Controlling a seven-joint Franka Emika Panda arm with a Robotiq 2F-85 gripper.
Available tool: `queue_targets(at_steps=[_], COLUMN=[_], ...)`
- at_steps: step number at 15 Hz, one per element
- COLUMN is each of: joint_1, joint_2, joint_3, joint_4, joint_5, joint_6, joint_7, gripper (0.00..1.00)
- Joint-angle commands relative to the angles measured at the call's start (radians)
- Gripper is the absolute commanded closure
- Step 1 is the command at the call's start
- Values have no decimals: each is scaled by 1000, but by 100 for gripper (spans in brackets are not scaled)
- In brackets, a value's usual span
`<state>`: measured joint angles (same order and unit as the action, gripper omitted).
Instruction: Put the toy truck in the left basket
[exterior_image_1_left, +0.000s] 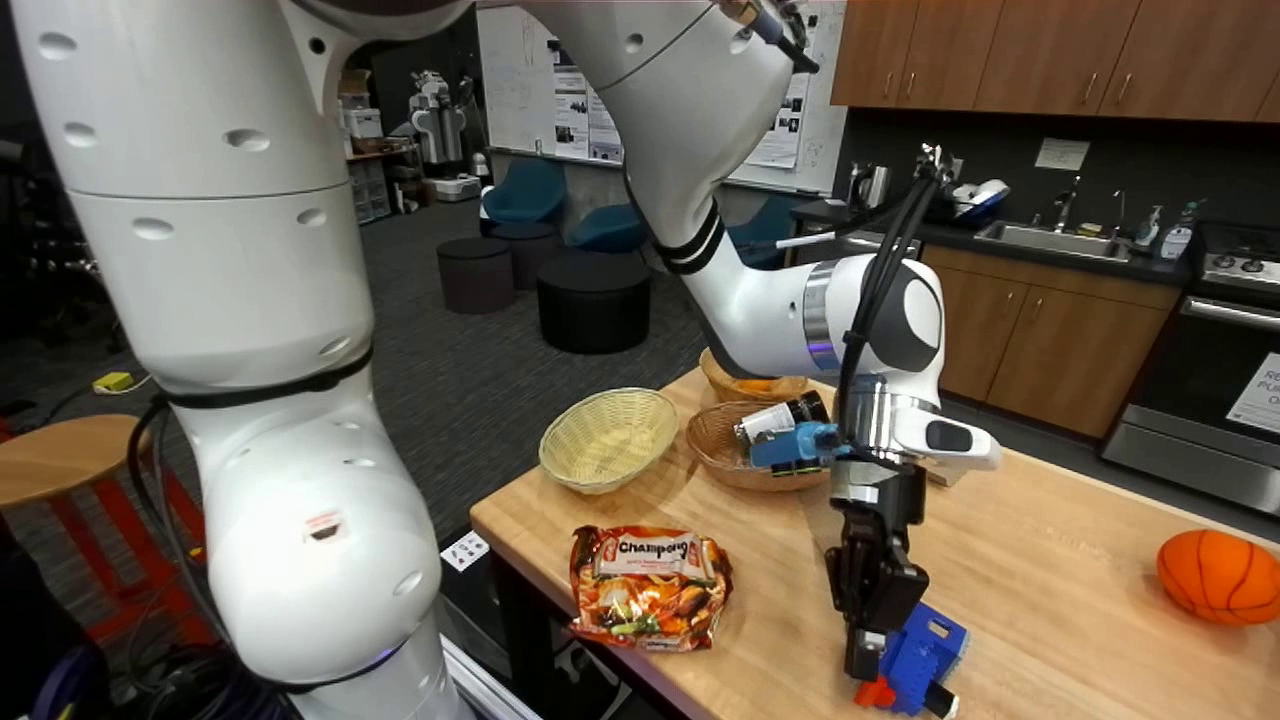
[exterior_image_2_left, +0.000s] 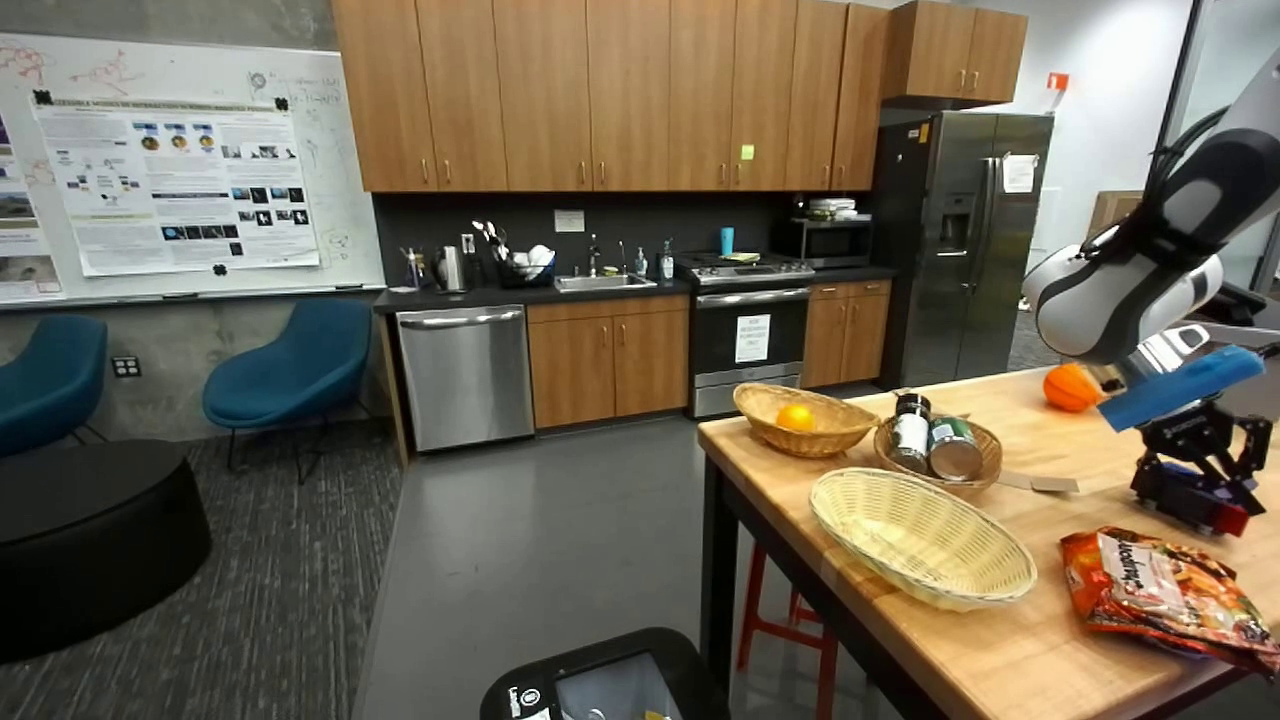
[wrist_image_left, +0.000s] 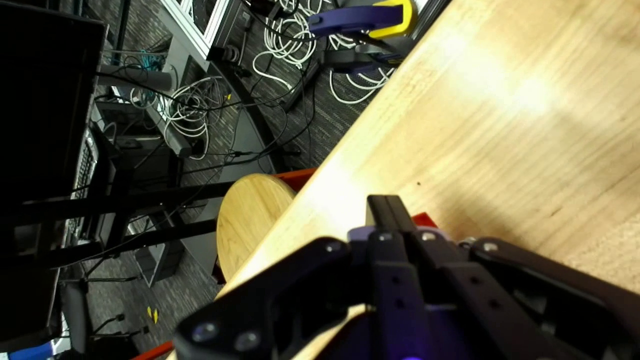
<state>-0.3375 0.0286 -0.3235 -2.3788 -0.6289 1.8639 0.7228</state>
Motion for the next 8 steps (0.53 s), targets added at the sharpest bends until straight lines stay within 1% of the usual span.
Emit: queue_targets(at_steps=[1, 2, 3, 4, 5, 7, 8], joint_1=[10, 15, 20, 27, 16, 25, 27], joint_2=[-29, -34, -41, -49, -12, -21, -23], joint_3=[0, 4, 9, 15, 4, 11, 13], joint_4=[23, 26, 25, 24, 30, 31, 31], joint_5=[-18, -11, -14, -16, -2, -2, -2], joint_6=[-30, -32, -35, -41, -15, -24, -26], joint_7=[-13, -20, -28, -34, -13, -16, -17], gripper=[100, 74, 74, 69, 89, 75, 70])
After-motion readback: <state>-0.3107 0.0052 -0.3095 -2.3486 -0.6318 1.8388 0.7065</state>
